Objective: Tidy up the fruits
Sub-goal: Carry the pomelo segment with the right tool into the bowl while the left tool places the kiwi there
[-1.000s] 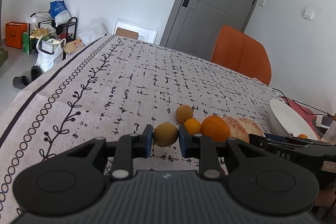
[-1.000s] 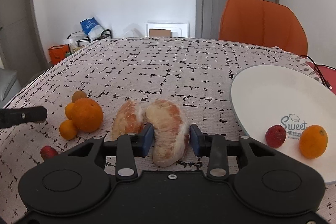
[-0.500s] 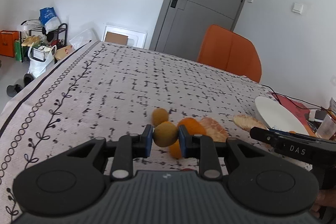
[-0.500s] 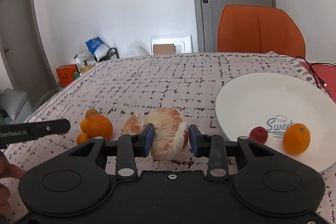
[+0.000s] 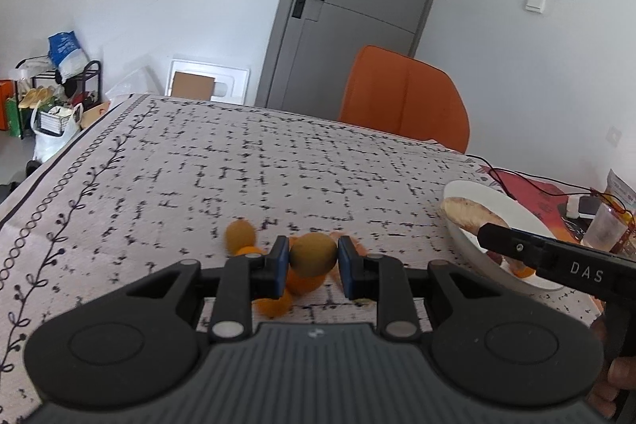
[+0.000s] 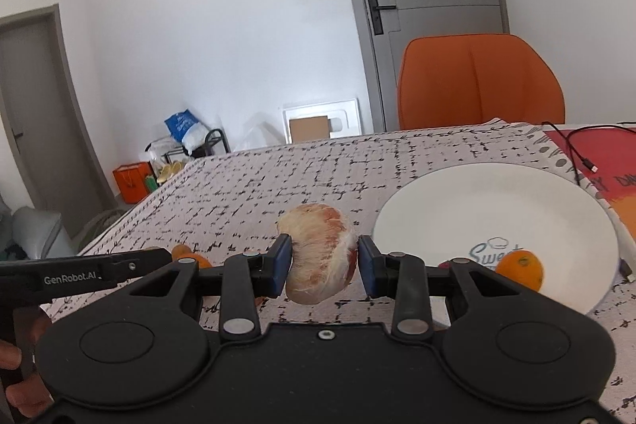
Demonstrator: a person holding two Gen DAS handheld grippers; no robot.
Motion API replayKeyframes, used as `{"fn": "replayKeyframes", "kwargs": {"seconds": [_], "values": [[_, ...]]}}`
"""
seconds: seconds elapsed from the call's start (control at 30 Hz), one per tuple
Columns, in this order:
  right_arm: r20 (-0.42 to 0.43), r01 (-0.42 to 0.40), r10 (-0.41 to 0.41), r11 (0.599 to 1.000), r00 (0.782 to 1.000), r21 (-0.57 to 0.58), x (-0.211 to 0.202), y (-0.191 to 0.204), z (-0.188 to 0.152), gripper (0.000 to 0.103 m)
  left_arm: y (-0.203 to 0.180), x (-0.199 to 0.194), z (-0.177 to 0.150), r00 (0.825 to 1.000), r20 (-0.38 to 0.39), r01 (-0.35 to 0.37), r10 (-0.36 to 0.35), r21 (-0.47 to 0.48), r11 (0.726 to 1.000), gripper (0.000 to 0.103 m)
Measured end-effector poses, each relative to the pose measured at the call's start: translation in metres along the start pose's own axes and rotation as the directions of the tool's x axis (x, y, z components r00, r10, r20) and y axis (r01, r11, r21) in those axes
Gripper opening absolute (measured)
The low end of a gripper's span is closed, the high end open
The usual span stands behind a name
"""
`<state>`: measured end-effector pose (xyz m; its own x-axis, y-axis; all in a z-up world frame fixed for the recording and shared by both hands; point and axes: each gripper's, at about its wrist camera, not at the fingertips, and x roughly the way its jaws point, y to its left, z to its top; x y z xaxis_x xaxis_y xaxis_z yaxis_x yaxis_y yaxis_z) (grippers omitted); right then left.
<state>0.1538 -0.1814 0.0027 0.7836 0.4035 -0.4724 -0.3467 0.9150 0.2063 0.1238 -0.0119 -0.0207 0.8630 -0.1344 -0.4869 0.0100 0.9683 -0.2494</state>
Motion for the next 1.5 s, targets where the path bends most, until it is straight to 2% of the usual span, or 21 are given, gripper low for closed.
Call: {"fn": "replayKeyframes", "kwargs": {"seconds": [0.23, 0.7, 1.17, 1.47, 1.5], "values": [[0.028, 0.032, -0.033, 0.999, 0.999, 0.035, -0.008, -0.020, -0.001, 0.034, -0.019, 0.007, 0.003, 1.000, -0.001, 0.023, -0.023, 0.033, 0.999, 0.025], [0.073, 0.147, -0.157, 0.981, 0.985, 0.124, -0.030, -0.080, 0.000, 0.034, -0.063, 0.034, 0.011, 0.997, -0.013, 0.074, -0.073, 0.098, 0.992, 0.025], [0.058, 0.227, -0.242, 0.956, 0.969, 0.186, -0.030, -0.127, -0.009, 0.034, -0.109, 0.069, 0.014, 0.991, -0.058, 0.128, -0.120, 0.166, 0.978, 0.025], [0.056, 0.261, -0.275, 0.947, 0.960, 0.189, -0.024, -0.138, -0.010, 0.035, -0.128, 0.094, 0.012, 0.986, -0.099, 0.153, -0.136, 0.192, 0.969, 0.025], [0.055, 0.260, -0.275, 0.946, 0.960, 0.195, -0.024, -0.139, -0.010, 0.037, -0.130, 0.097, 0.012, 0.985, -0.102, 0.155, -0.137, 0.192, 0.969, 0.025]]}}
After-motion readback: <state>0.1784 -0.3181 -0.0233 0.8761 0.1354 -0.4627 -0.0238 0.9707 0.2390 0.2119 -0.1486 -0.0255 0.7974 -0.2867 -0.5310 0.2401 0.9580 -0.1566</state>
